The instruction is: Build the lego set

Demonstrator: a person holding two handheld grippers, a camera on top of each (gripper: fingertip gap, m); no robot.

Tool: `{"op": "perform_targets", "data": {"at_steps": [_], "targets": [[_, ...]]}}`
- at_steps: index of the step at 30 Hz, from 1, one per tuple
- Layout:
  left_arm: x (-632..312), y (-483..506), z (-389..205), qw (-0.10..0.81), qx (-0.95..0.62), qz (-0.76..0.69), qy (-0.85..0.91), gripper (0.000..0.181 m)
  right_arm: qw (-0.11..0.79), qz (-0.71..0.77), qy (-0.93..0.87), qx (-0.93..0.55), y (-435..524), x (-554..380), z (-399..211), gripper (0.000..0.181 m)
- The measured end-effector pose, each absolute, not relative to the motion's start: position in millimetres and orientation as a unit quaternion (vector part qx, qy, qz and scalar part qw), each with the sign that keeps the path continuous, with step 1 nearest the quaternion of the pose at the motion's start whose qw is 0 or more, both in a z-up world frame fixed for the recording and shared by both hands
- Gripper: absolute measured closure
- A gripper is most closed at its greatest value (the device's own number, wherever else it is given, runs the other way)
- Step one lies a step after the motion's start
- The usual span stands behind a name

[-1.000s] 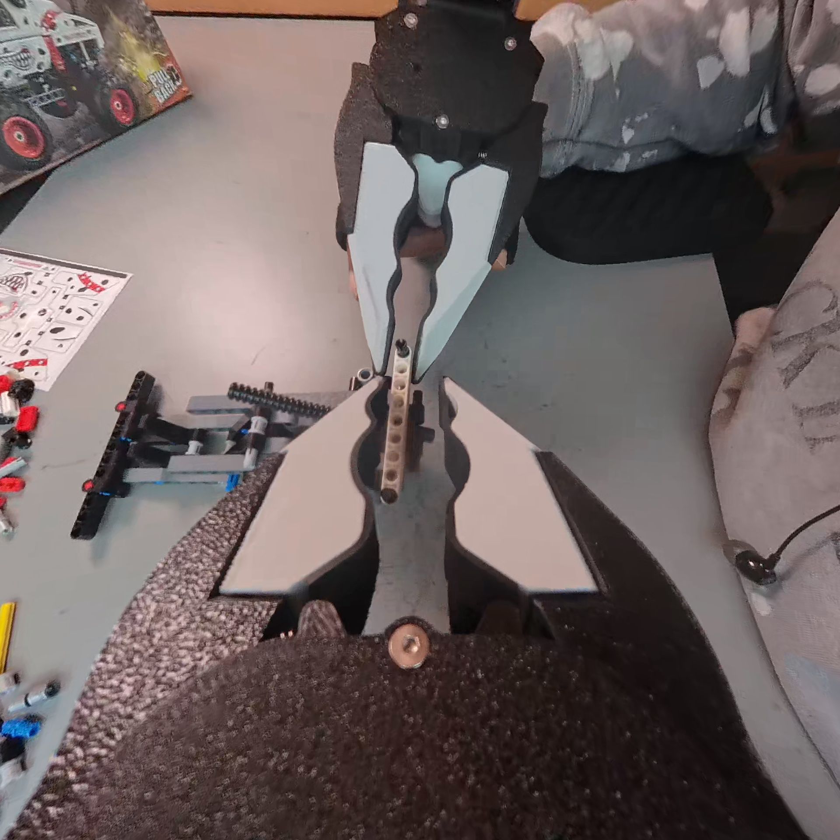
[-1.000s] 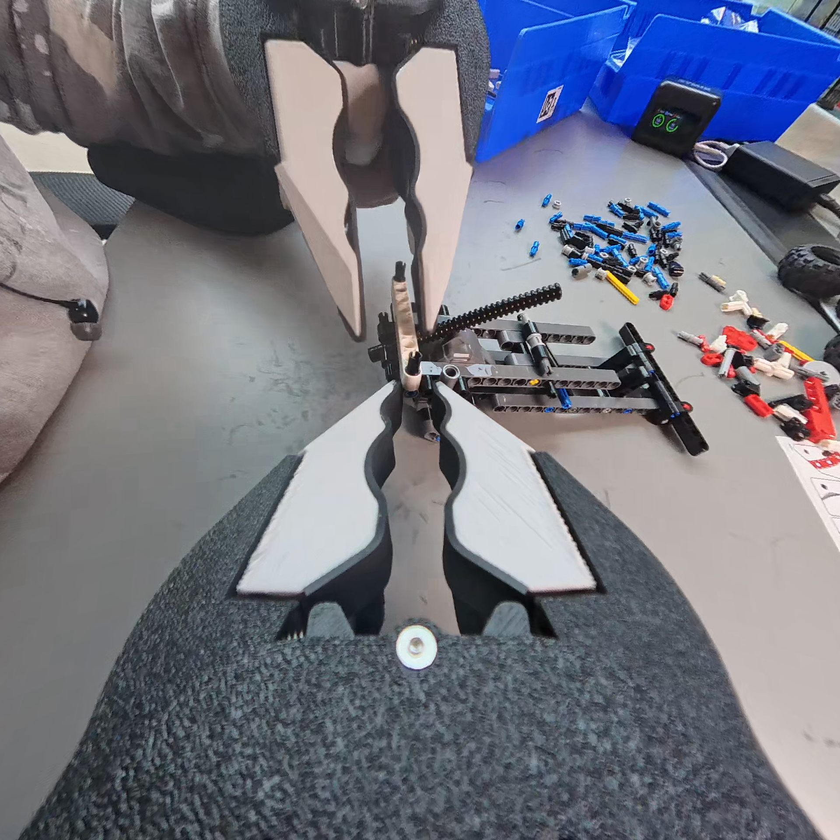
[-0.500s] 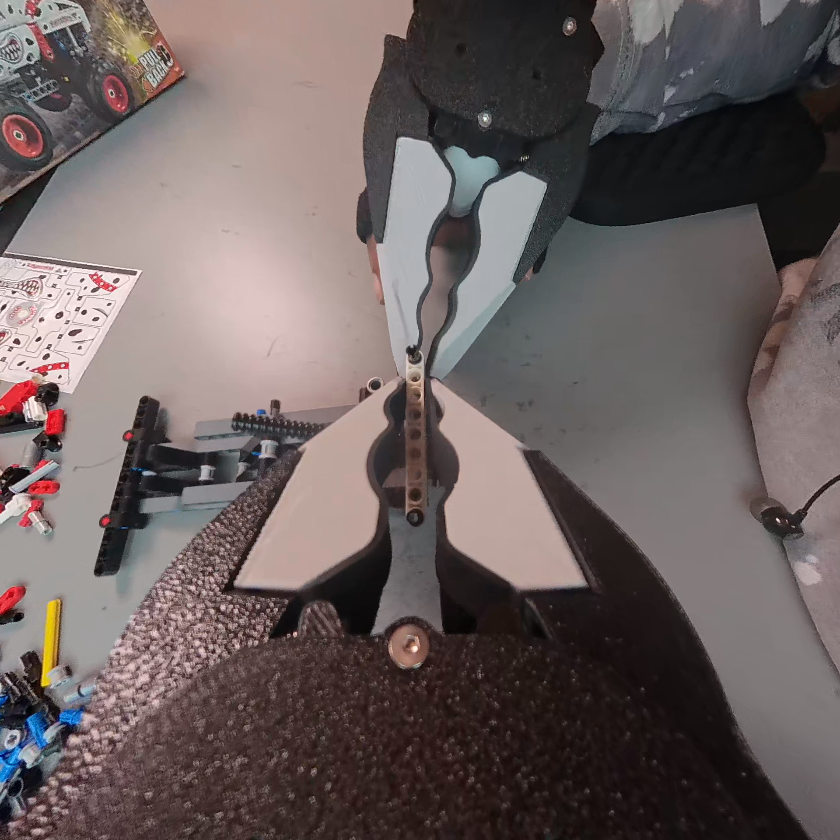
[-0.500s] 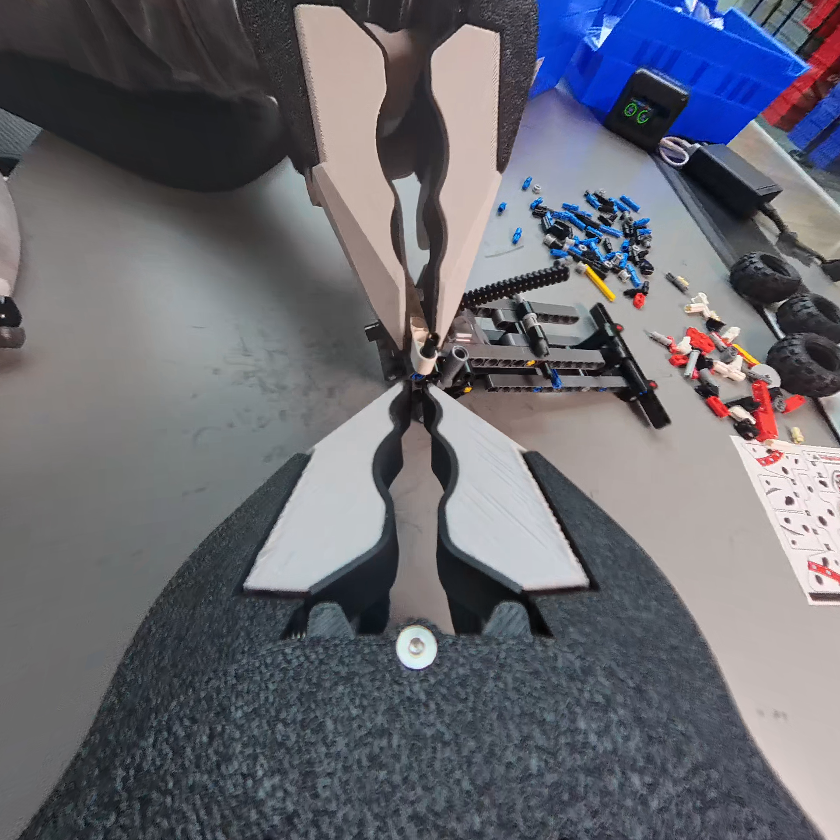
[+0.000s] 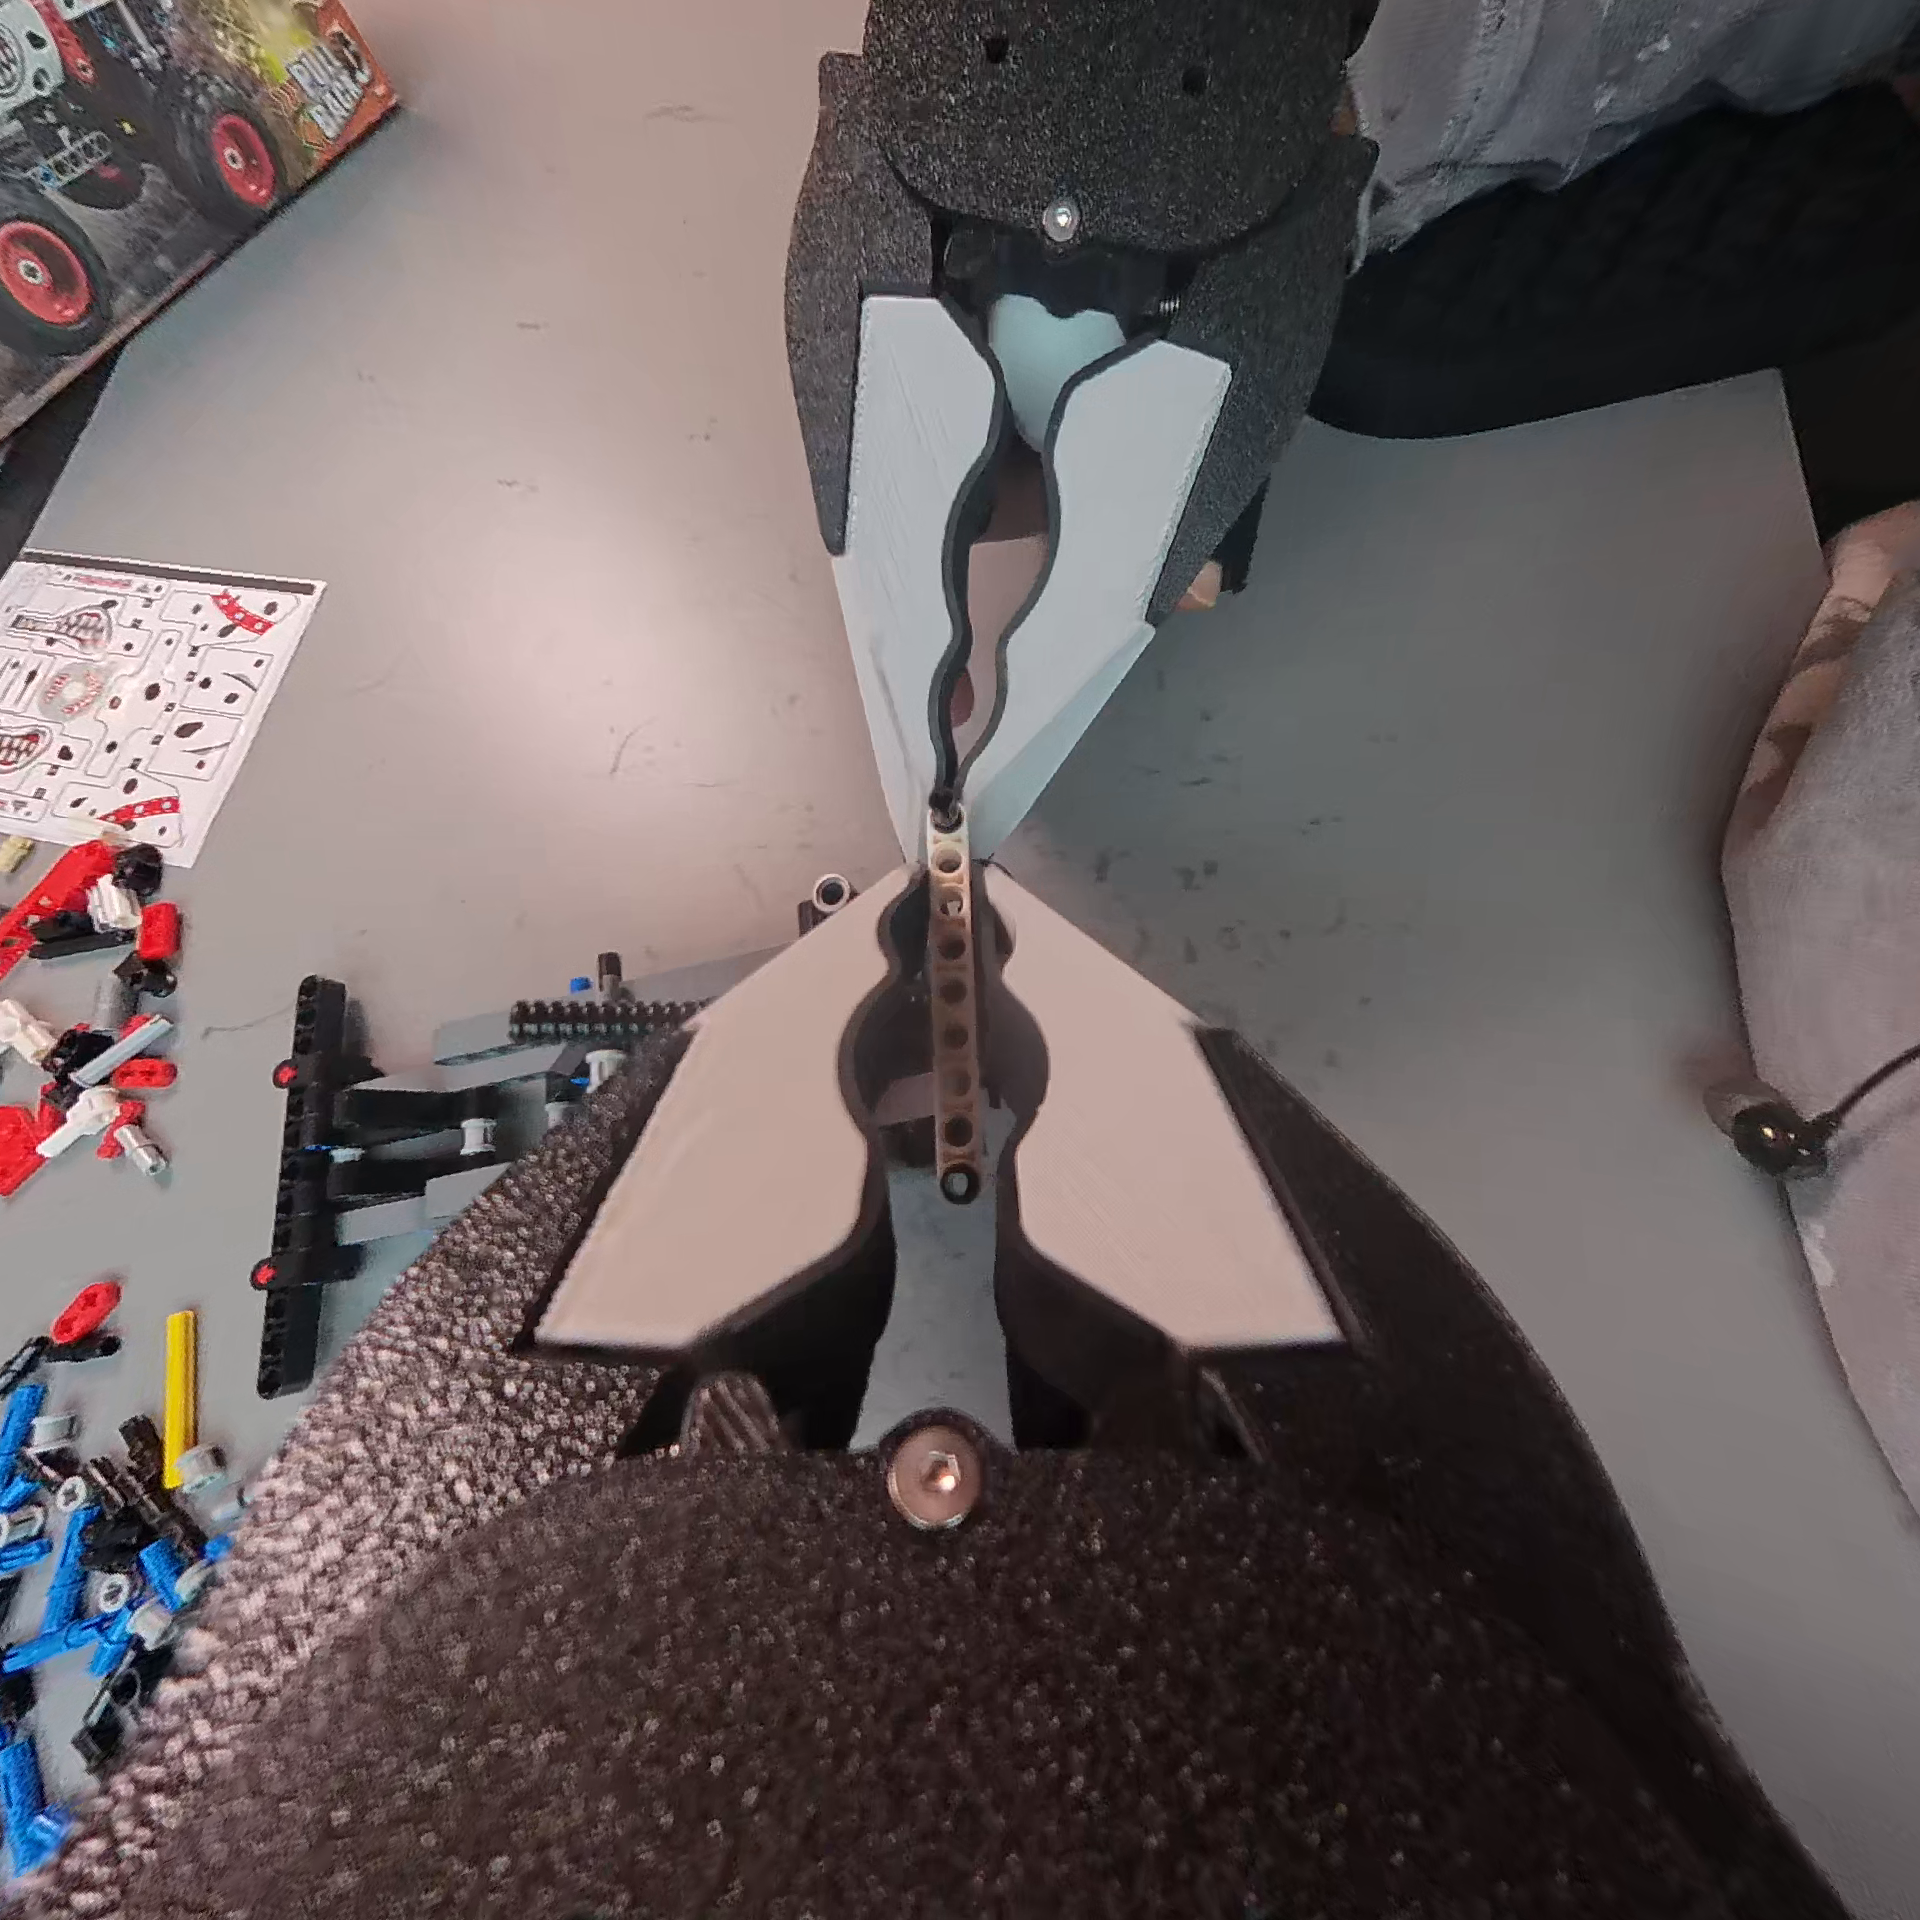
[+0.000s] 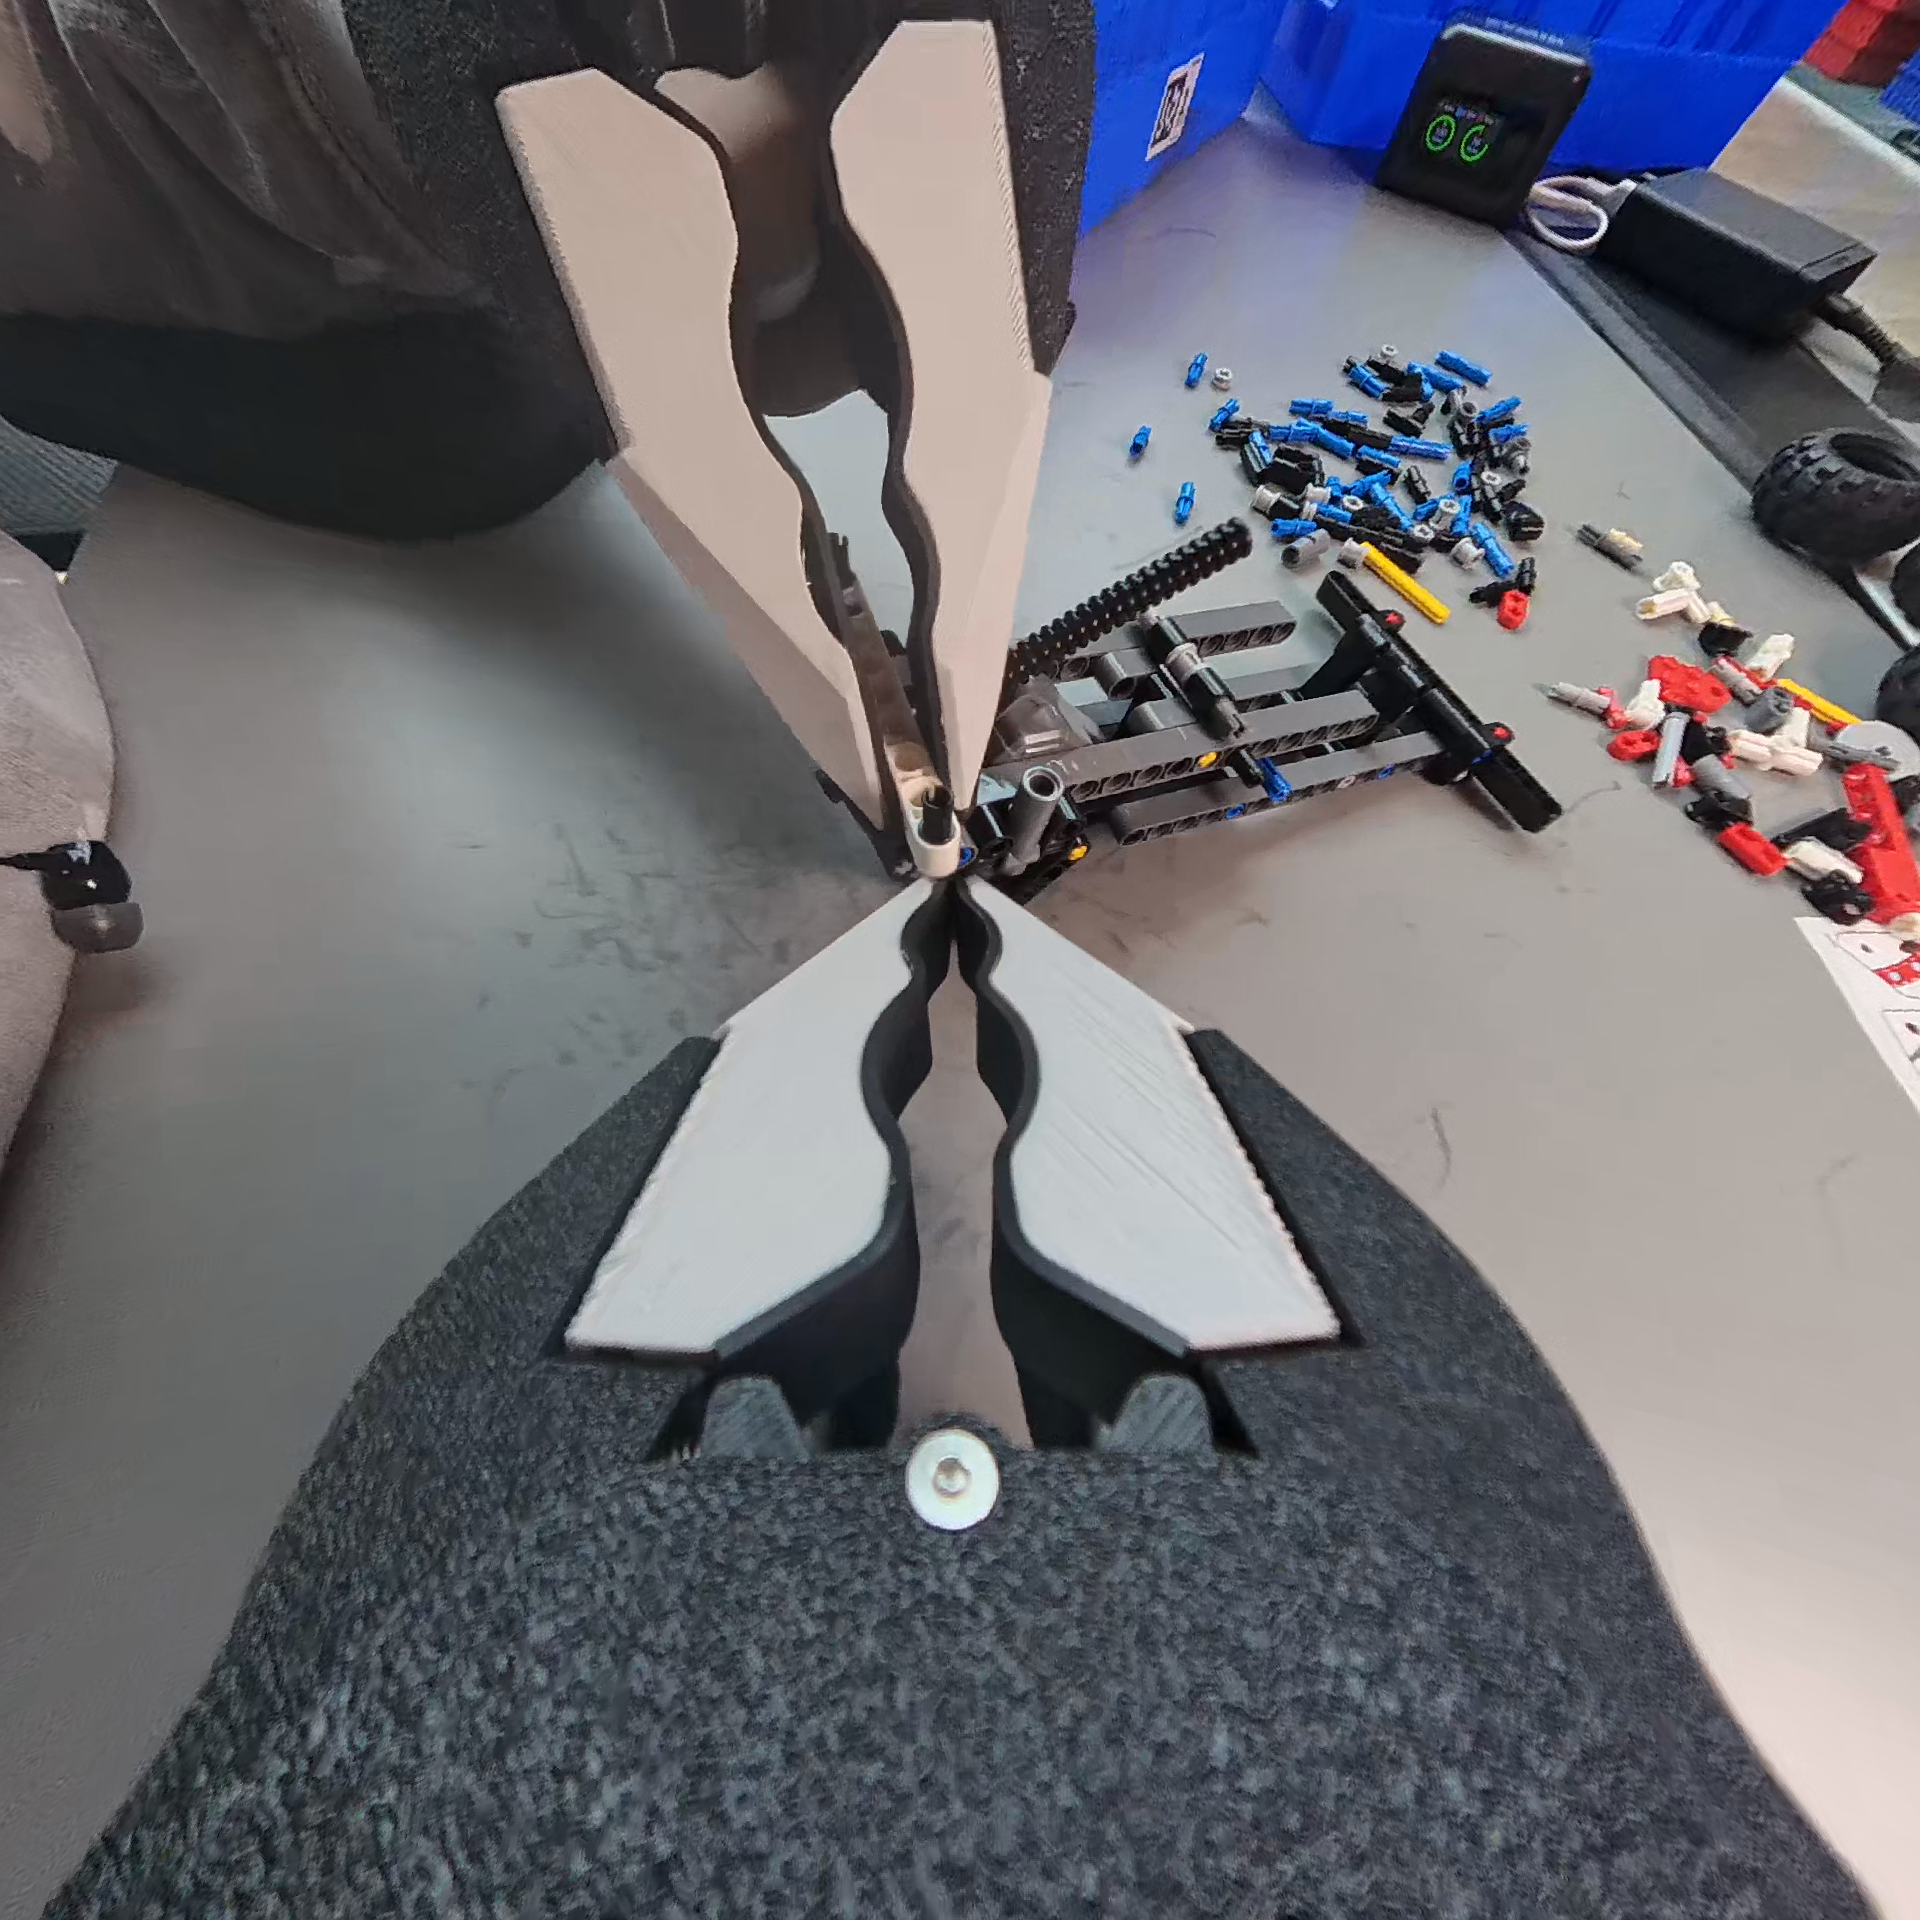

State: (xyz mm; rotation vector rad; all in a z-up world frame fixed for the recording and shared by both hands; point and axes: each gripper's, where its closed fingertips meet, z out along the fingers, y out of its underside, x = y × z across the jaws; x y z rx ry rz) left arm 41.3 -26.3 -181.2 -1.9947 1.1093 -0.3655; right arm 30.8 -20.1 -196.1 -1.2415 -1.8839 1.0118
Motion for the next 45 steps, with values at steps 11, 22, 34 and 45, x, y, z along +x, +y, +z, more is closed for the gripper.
{"op": "perform_targets", "data": {"at_steps": [11,22,34,45], "targets": [[35.6,-27.7,-170.4,0.449,-0.777,-0.121,0.424,0.159,0.154,0.517,-0.549,-0.638,-30.9,38.3,-185.1,0.147],[4.2,-40.0,-169.3,0.467,-0.789,-0.116,0.381,0.148,0.074,0.530,-0.585,-0.610,-27.0,29.3,-190.8,0.159],[22.6,-33.8,-186.4,0.444,-0.790,-0.101,0.411,0.165,0.222,0.490,-0.674,-0.506,-29.1,20.2,-185.7,0.176],[7.0,-39.6,-181.0,0.452,-0.793,-0.087,0.399,0.142,0.326,0.423,-0.710,-0.458,-25.7,11.6,-186.1,0.162]]}}
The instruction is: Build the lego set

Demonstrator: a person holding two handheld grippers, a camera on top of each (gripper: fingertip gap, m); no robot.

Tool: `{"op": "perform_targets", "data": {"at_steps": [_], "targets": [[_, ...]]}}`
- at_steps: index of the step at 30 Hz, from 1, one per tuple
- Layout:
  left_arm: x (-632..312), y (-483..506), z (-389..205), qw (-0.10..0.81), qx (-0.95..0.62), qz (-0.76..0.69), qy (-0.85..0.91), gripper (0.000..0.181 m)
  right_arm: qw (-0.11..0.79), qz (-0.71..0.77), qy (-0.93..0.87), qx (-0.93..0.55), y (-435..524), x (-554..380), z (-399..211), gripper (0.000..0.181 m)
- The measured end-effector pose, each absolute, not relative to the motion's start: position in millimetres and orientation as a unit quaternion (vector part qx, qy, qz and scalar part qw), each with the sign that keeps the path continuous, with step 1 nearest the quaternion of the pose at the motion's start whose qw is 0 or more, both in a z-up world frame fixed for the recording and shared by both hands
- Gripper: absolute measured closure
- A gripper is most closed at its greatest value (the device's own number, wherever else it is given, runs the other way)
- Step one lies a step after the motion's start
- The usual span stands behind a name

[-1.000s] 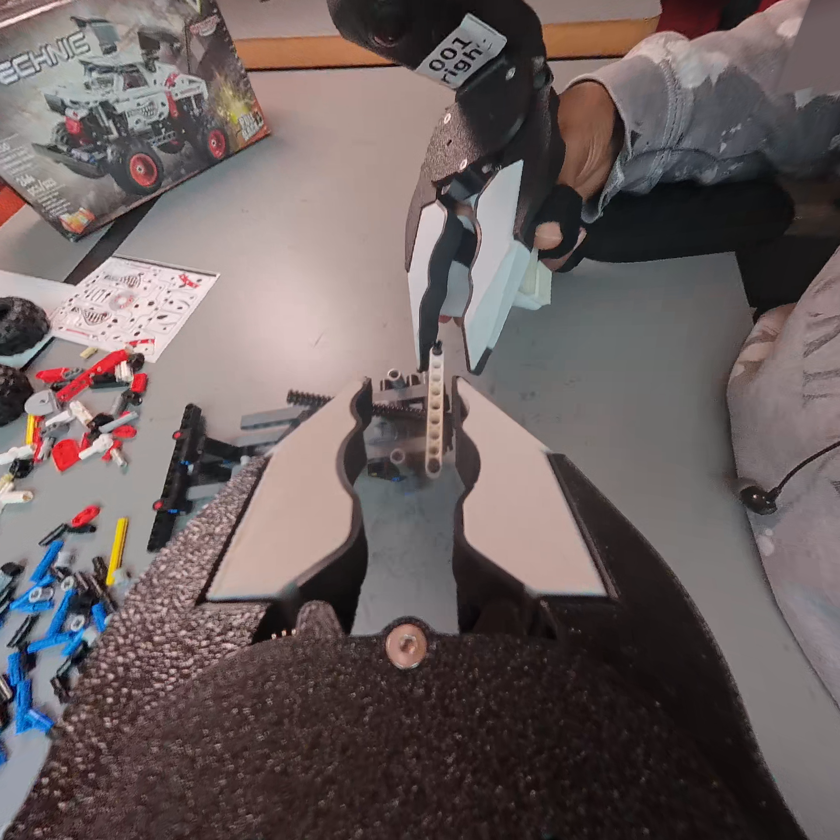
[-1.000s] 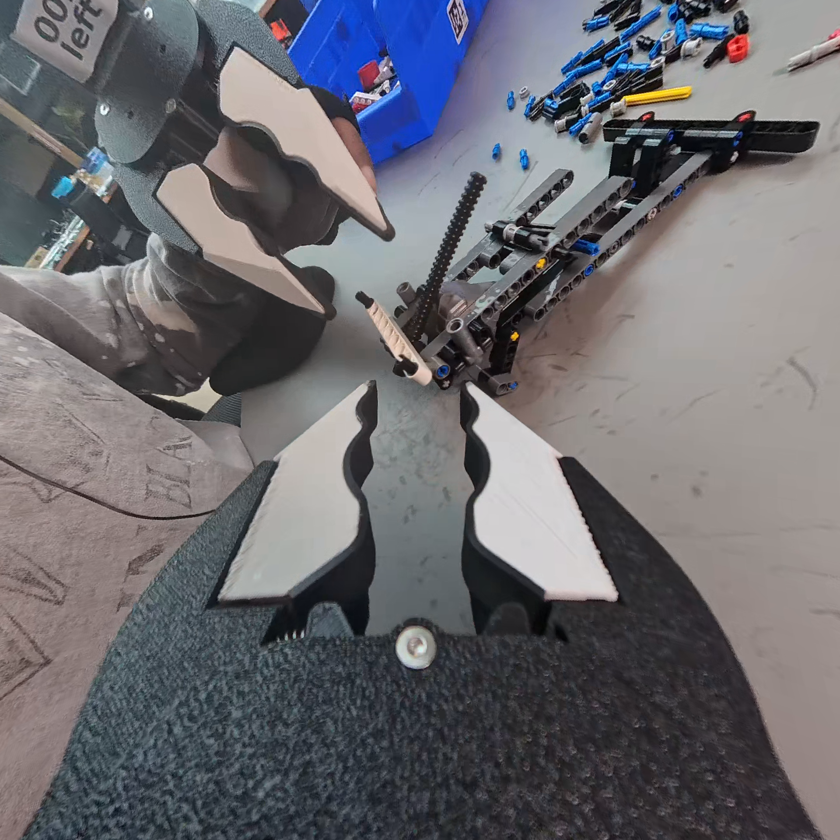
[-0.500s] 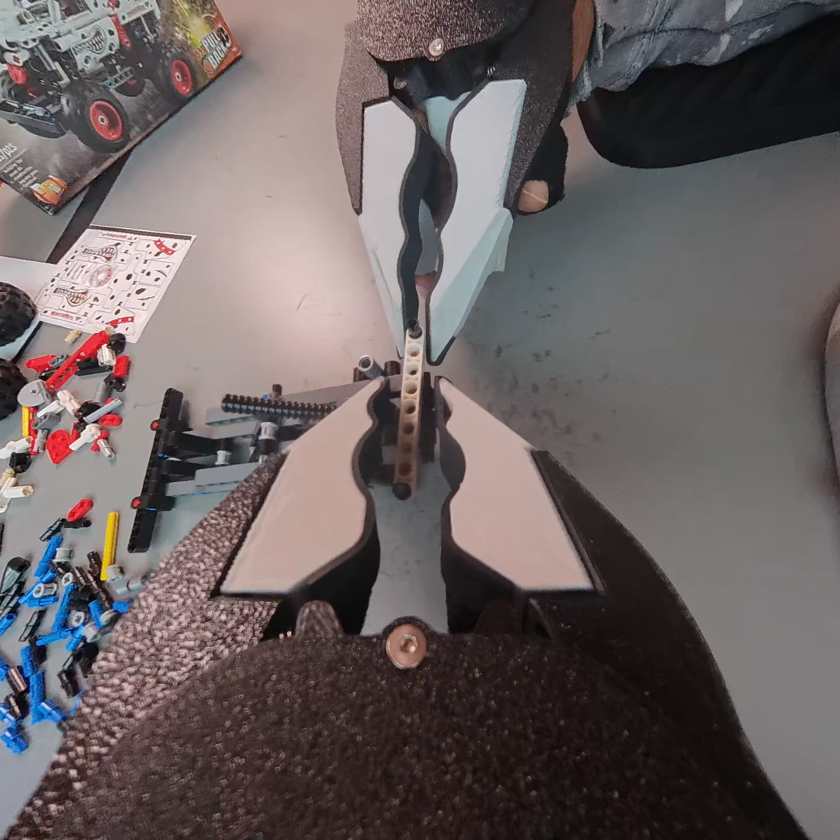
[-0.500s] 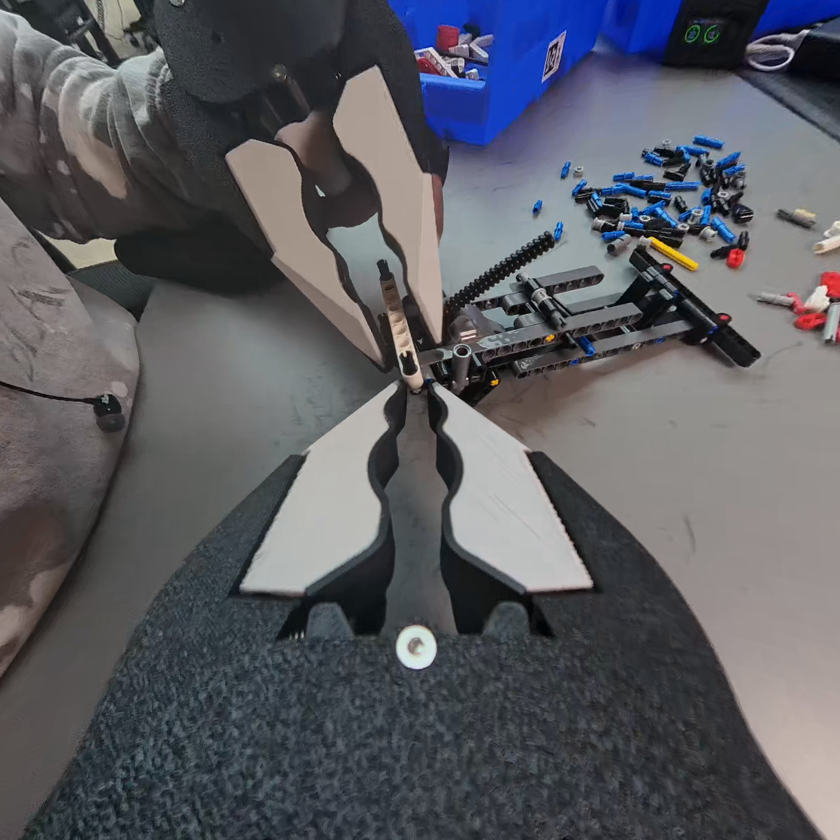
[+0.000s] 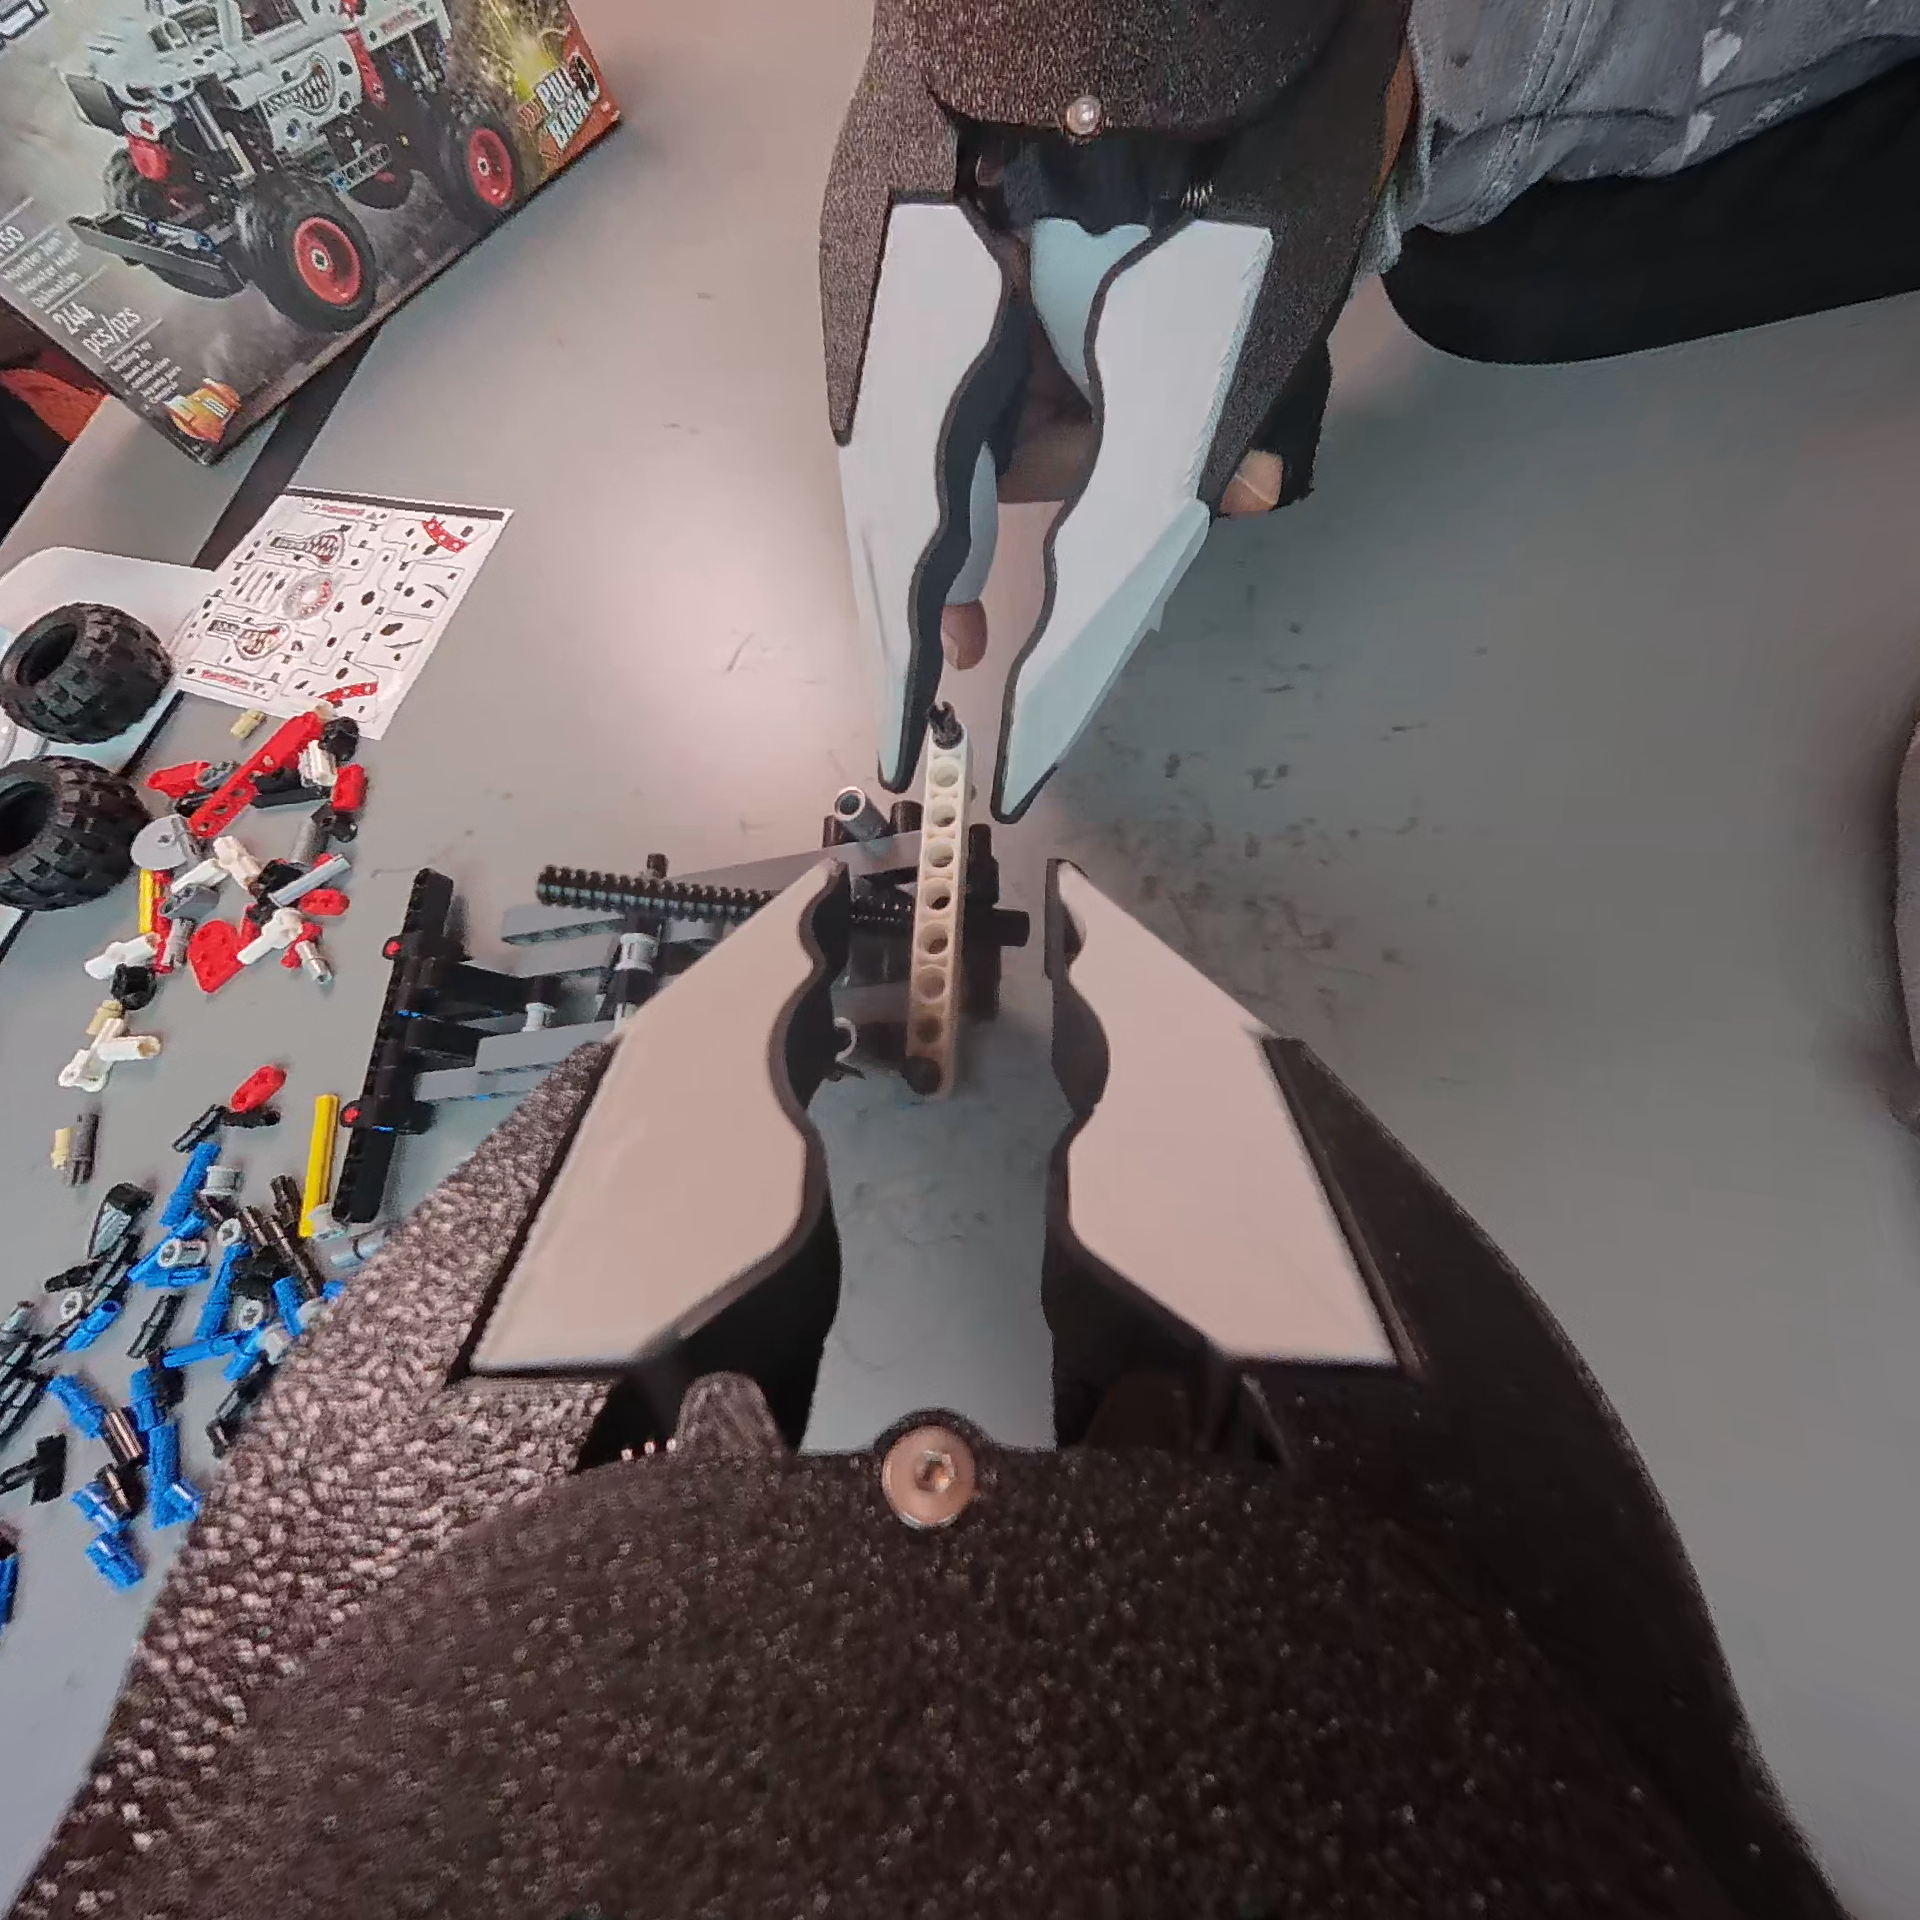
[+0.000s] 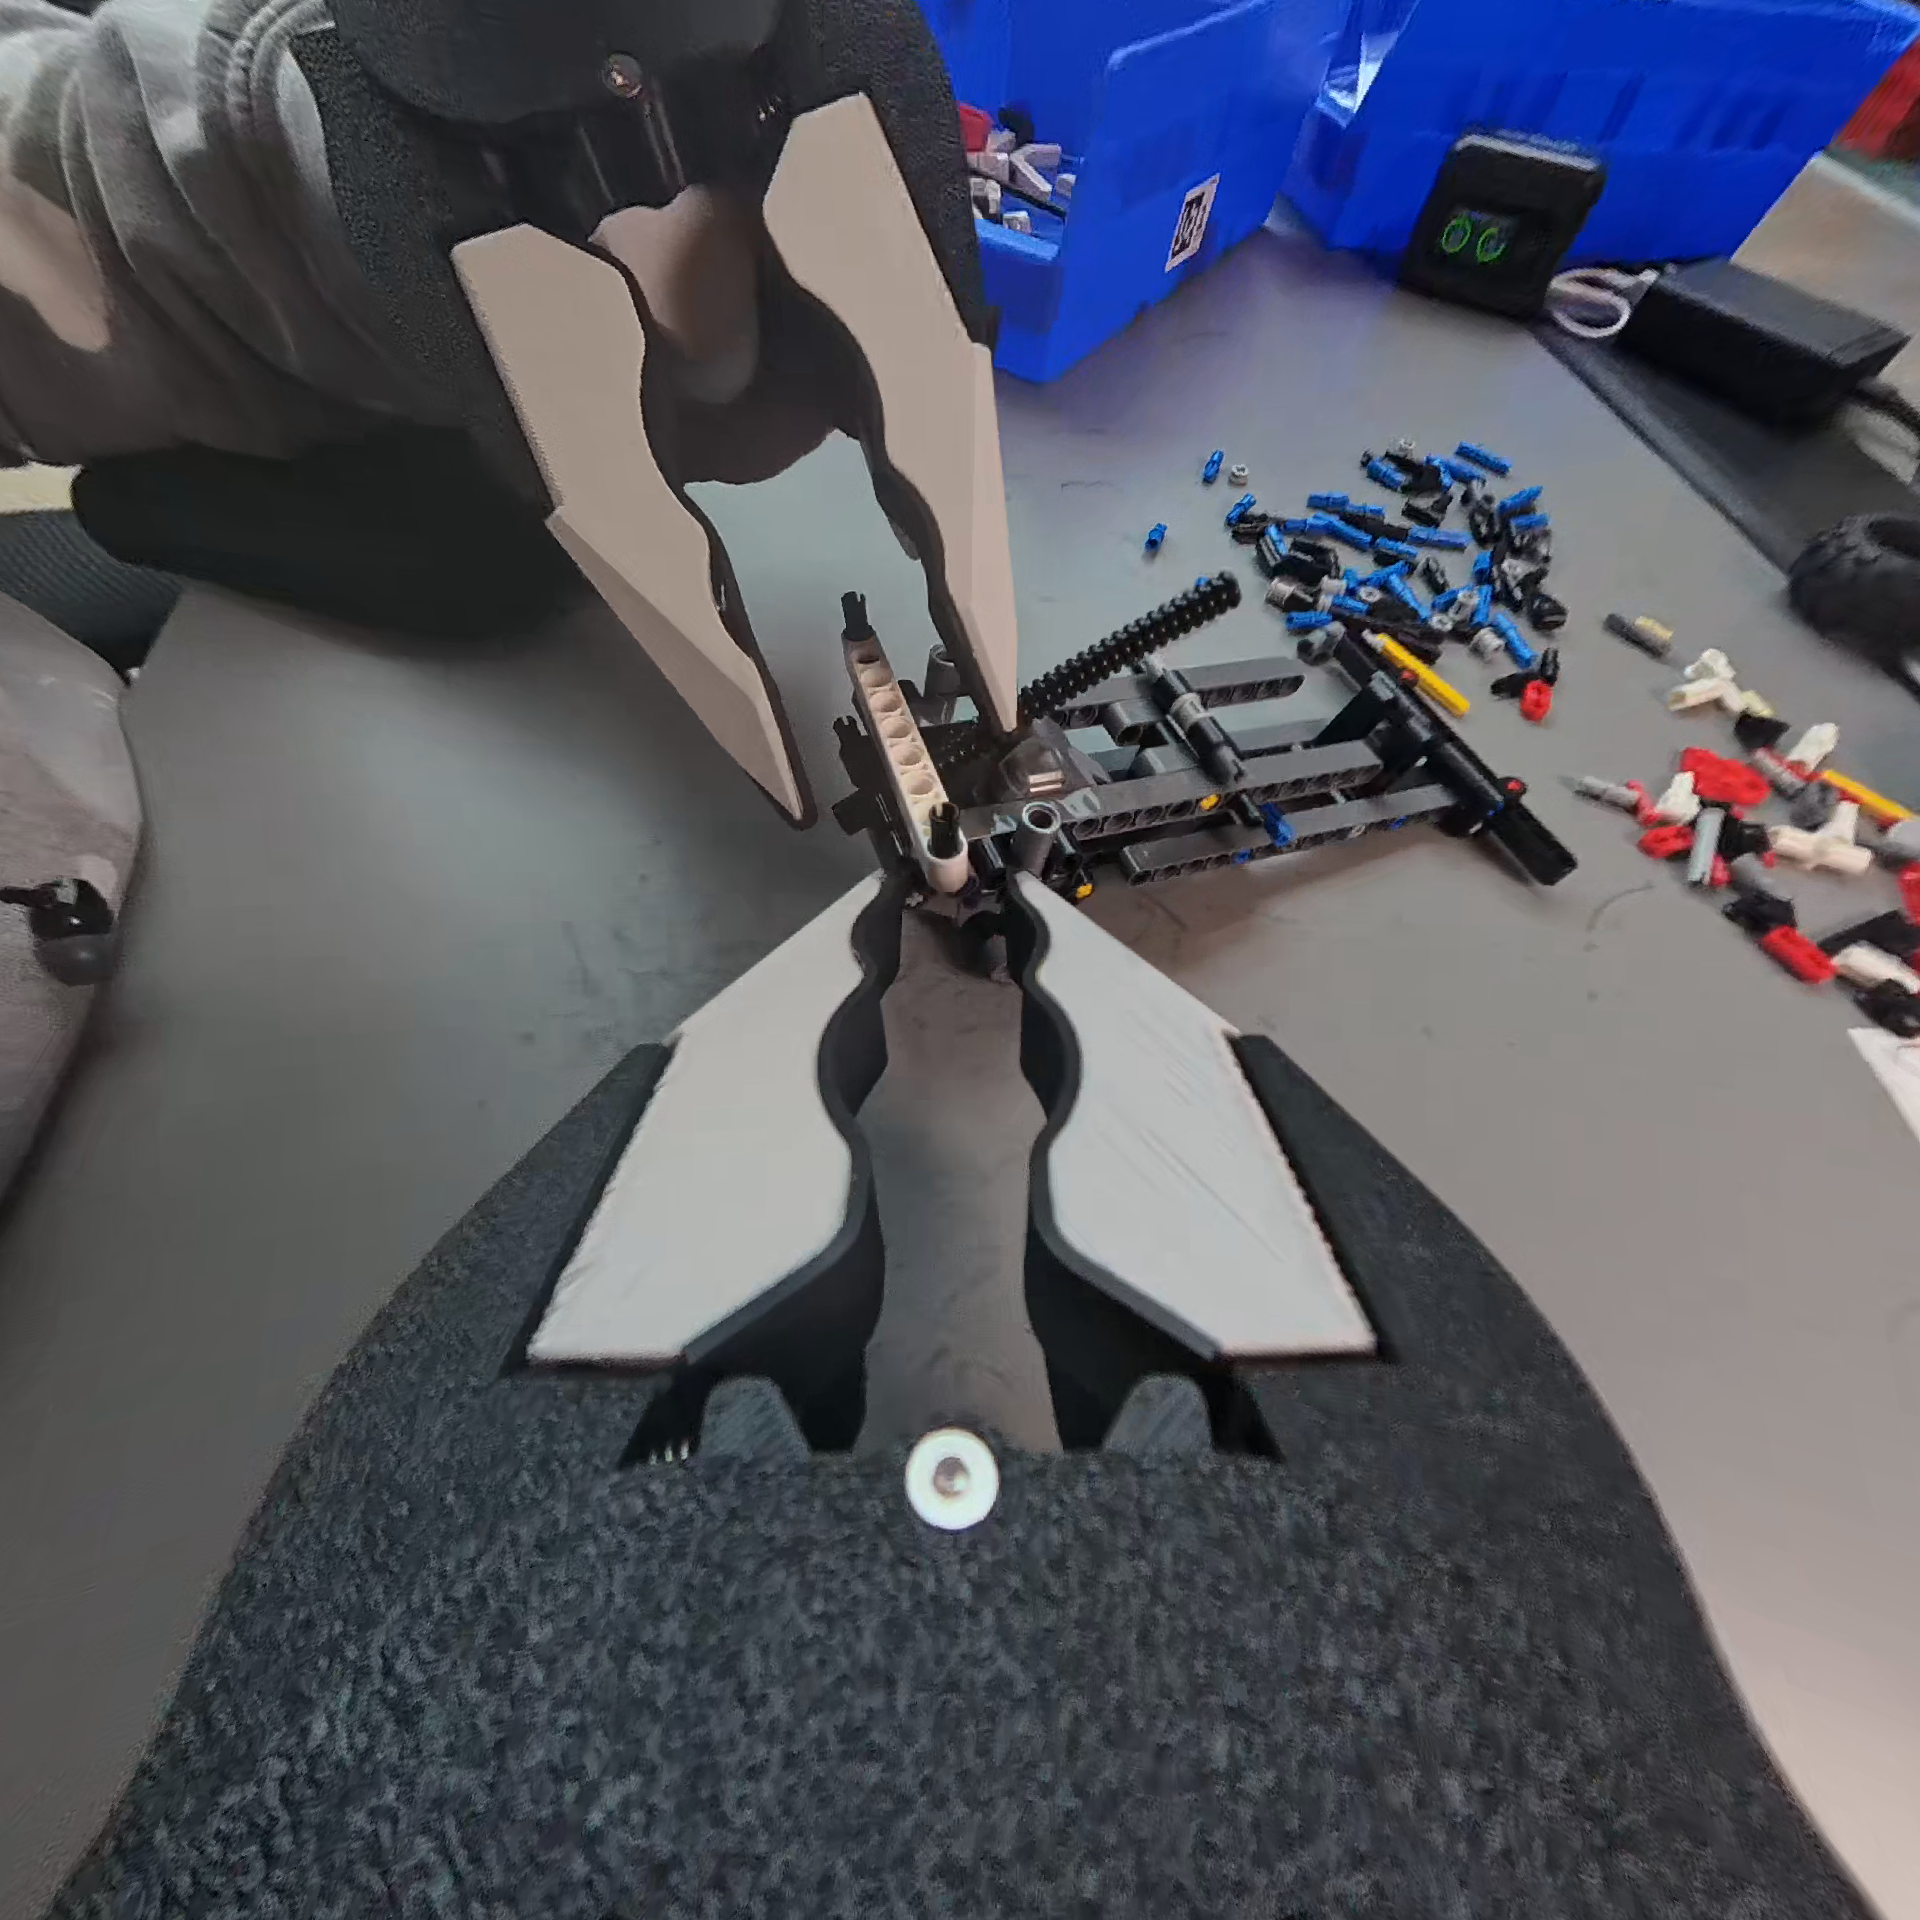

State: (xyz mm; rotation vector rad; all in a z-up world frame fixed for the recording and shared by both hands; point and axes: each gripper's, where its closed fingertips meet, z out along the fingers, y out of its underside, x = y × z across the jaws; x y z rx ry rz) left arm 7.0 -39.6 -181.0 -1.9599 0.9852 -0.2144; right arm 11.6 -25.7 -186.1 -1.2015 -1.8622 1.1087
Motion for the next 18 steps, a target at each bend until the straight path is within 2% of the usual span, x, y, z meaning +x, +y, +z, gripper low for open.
{"op": "perform_targets", "data": {"at_steps": [4,7,9,11,15,17,18], "targets": [[7.0,-38.8,-185.1,0.447,-0.788,-0.046,0.421,0.140,0.380,0.394,-0.739,-0.393,-26.4,7.1,-183.4,0.162],[5.4,-38.3,-184.7,0.453,-0.782,-0.031,0.427,0.143,0.384,0.386,-0.763,-0.349,-28.3,7.8,-184.8,0.174],[-0.1,-37.7,-178.1,0.465,-0.781,-0.031,0.416,0.141,0.370,0.390,-0.773,-0.338,-28.9,7.5,-184.7,0.174],[-11.0,-36.4,-172.2,0.472,-0.788,-0.039,0.394,0.133,0.352,0.396,-0.781,-0.331,-30.0,6.8,-184.8,0.174],[-29.1,-38.7,-183.0,0.442,-0.825,-0.112,0.335,0.100,0.287,0.440,-0.775,-0.351,-34.1,5.0,-184.2,0.175],[-27.1,-39.3,-193.4,0.426,-0.835,-0.150,0.315,0.094,0.254,0.463,-0.766,-0.367,-35.6,3.8,-183.7,0.175],[-25.0,-37.7,-194.6,0.430,-0.832,-0.154,0.313,0.098,0.239,0.473,-0.761,-0.375,-36.1,3.5,-183.5,0.175]]}}
